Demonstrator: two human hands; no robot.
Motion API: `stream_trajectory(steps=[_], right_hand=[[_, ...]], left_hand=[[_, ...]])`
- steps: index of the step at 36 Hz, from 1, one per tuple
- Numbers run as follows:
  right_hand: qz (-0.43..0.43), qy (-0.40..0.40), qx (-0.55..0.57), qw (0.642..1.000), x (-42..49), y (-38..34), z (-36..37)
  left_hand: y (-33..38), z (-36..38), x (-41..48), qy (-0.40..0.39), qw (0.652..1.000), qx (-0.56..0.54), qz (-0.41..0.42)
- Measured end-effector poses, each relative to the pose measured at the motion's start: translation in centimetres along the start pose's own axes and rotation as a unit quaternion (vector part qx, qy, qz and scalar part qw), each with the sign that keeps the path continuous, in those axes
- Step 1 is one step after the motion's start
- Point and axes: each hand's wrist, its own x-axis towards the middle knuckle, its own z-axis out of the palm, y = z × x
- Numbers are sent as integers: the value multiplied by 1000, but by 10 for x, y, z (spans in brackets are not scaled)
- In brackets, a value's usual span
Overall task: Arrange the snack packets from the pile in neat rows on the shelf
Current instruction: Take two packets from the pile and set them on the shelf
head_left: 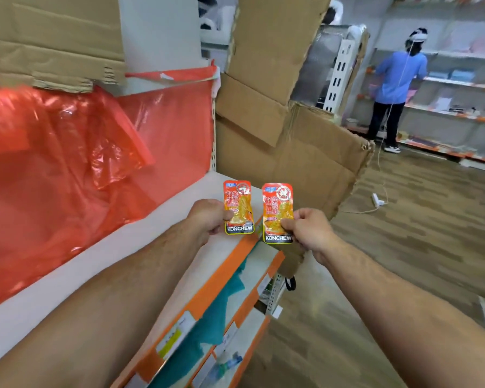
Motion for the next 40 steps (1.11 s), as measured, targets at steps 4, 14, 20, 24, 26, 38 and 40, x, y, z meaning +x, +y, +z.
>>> stream_trajectory(steps=[4, 14, 20, 24, 26, 38, 40], right_hand=[[-12, -43, -19, 999, 33, -9, 17], [-67, -174, -65, 980, 137, -32, 75], [-94, -302, -87, 945, 164, -45, 118], [-113, -367, -101, 918, 168, -50, 144], [-129, -393, -112, 903, 166, -53, 153], [-149, -500, -130, 843, 122, -47, 204], [-155, -515, -136, 832, 111, -47, 210]], left_hand=[[-1, -11, 21, 27, 1000, 4, -4], [-2, -44, 56, 164, 986, -9, -21], [-15, -59, 46, 266, 962, -18, -55], [-28, -67, 33, 331, 940, -46, -74], [-33, -69, 24, 353, 930, -50, -86], [-76, -88, -51, 458, 875, -61, -144], [-80, -94, -62, 473, 866, -56, -149]])
